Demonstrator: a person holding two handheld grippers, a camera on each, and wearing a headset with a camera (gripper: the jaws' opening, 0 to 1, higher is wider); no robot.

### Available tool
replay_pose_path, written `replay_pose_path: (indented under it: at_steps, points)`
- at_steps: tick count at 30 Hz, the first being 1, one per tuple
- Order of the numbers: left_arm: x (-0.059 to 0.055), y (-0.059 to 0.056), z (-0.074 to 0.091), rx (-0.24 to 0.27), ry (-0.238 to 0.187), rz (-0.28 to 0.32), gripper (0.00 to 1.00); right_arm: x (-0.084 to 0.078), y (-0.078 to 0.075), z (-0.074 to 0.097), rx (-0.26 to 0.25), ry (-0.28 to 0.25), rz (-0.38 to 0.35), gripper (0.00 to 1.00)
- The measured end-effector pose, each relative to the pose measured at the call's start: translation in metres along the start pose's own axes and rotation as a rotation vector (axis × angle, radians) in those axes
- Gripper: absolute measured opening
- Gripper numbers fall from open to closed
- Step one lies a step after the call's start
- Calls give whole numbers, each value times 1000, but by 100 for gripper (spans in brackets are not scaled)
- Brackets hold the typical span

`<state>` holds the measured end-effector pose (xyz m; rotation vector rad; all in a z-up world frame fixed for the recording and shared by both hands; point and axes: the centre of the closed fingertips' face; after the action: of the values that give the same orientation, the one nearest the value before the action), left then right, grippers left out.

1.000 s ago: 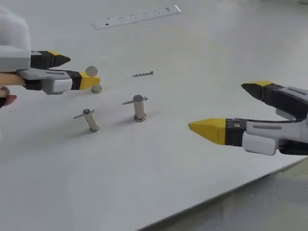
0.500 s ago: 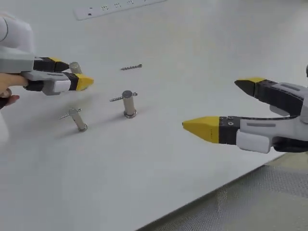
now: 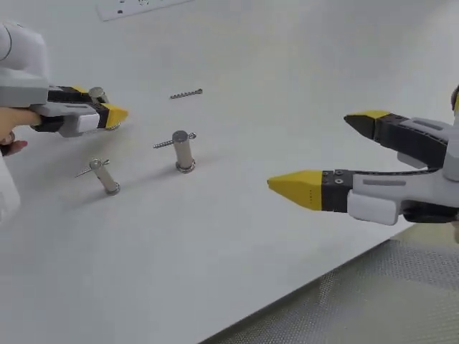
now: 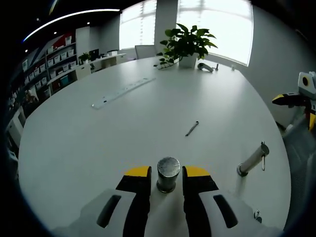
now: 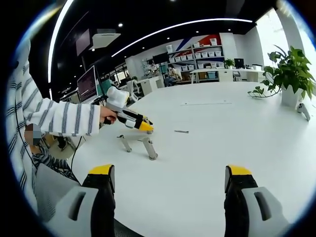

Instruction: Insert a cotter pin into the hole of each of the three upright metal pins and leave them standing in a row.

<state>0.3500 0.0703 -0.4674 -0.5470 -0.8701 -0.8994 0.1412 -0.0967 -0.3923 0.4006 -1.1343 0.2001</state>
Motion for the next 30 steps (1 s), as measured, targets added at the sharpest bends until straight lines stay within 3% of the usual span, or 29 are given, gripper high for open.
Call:
replay_pose_path:
  at_steps: [5, 11, 15, 18, 22, 27, 30]
  points:
    - [-2, -3, -1, -5, 5, 14, 11, 0, 0, 0, 3, -5, -9, 91]
    - [-2, -9, 1, -18, 27, -49, 10, -1, -1, 3, -1, -4, -10, 90]
    - [-3, -10, 2, -21, 29, -35, 10, 0, 0, 4, 1, -4, -9, 89]
    - [-3, -11, 4, -7, 40, -63, 10, 1, 2, 4, 4, -5, -7, 89]
    - [-3, -7, 8, 27, 50, -49, 10, 5, 2, 5, -1, -5, 7, 89]
    - [15, 0, 23, 80, 16, -42, 10, 9, 0, 5, -6, -25, 11, 89]
    - [25, 2, 33, 101, 13, -70, 10, 10, 1, 4, -5, -33, 18, 90]
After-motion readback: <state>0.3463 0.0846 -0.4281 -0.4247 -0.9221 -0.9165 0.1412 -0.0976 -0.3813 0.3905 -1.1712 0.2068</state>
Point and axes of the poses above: the centre of the closed fingertips' face, and the gripper's own axes: z roughly backward along the fingers, y roughly to its left, x roughly out of its top, and after that the axes turned 6 degrees about -y, right-handed
